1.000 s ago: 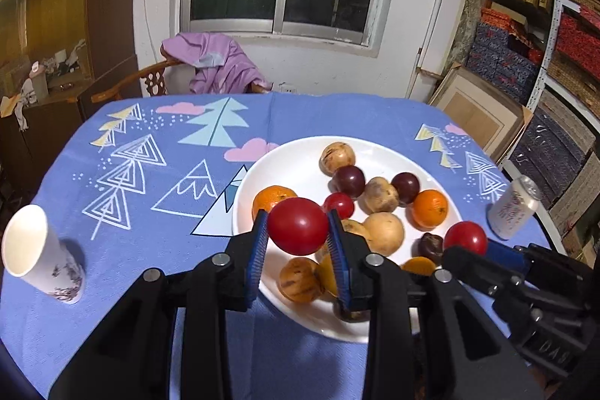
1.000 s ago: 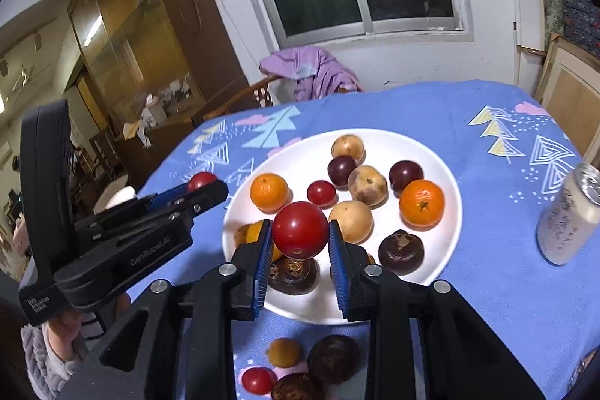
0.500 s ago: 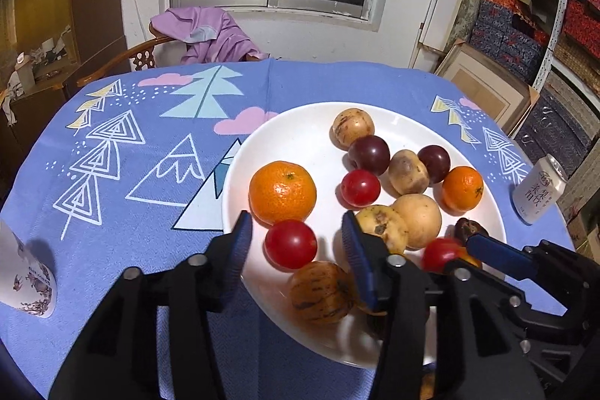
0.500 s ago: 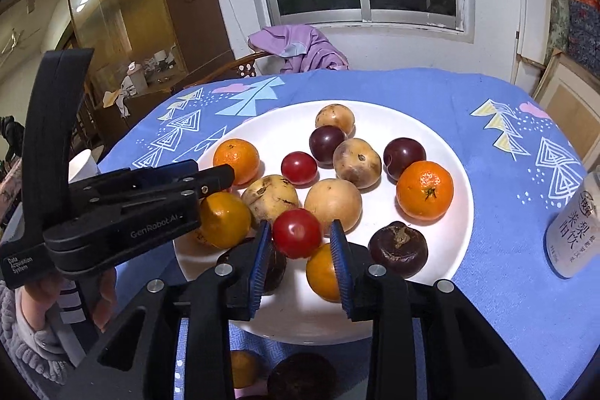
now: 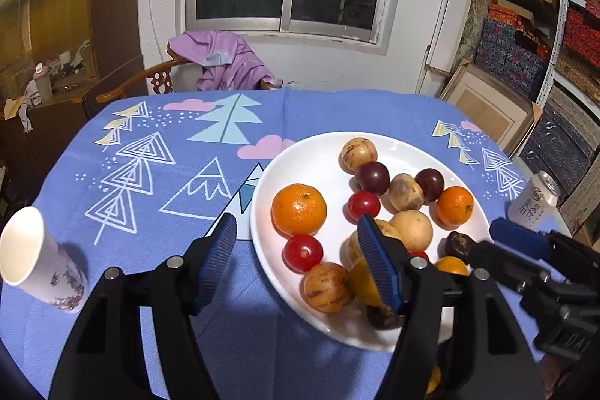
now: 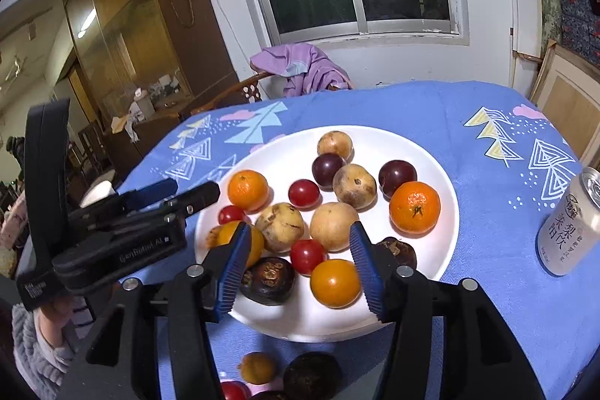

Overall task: Organize fruits
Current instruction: 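Move both open tools back toward the remaining fruits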

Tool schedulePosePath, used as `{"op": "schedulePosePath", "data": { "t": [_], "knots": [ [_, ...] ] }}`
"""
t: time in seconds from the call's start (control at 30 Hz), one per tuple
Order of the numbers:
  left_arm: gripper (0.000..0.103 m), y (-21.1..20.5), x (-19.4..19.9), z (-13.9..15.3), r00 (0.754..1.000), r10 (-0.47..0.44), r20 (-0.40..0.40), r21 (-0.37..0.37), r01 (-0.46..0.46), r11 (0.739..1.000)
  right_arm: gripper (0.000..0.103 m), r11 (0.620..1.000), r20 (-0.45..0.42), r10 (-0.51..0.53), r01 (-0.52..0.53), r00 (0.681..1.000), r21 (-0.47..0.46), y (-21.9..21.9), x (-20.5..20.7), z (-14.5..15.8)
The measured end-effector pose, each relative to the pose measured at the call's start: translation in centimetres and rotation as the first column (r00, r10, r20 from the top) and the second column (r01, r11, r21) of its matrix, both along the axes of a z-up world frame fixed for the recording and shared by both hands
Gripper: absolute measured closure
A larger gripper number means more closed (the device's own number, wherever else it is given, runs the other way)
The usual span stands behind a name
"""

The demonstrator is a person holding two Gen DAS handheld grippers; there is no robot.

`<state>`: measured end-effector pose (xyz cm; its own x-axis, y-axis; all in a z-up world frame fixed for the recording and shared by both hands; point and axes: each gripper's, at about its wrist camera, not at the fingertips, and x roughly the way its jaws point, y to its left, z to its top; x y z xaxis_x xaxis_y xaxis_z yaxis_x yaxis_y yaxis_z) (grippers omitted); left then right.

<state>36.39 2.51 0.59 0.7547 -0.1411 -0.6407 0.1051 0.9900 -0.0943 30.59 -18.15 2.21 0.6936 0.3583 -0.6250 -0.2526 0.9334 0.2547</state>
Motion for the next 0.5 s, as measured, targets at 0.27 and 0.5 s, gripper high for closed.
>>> {"op": "schedulePosePath", "data": {
  "t": [0.27, 0.5],
  "knots": [
    [0.029, -2.0, -5.5, 0.0, 0.999, -0.044, -0.020, 0.066, 0.045, 0.997, 0.028, 0.999, 0.078, -0.002, -0.002, 0.997, 0.042, -1.7, -5.5, 4.6],
    [0.028, -3.6, -11.7, -3.7, 0.988, -0.116, -0.106, 0.084, 0.125, 0.989, 0.024, 0.993, 0.035, -0.061, 0.057, 0.998, 0.106, -6.5, -10.1, 2.6]
  ]
}}
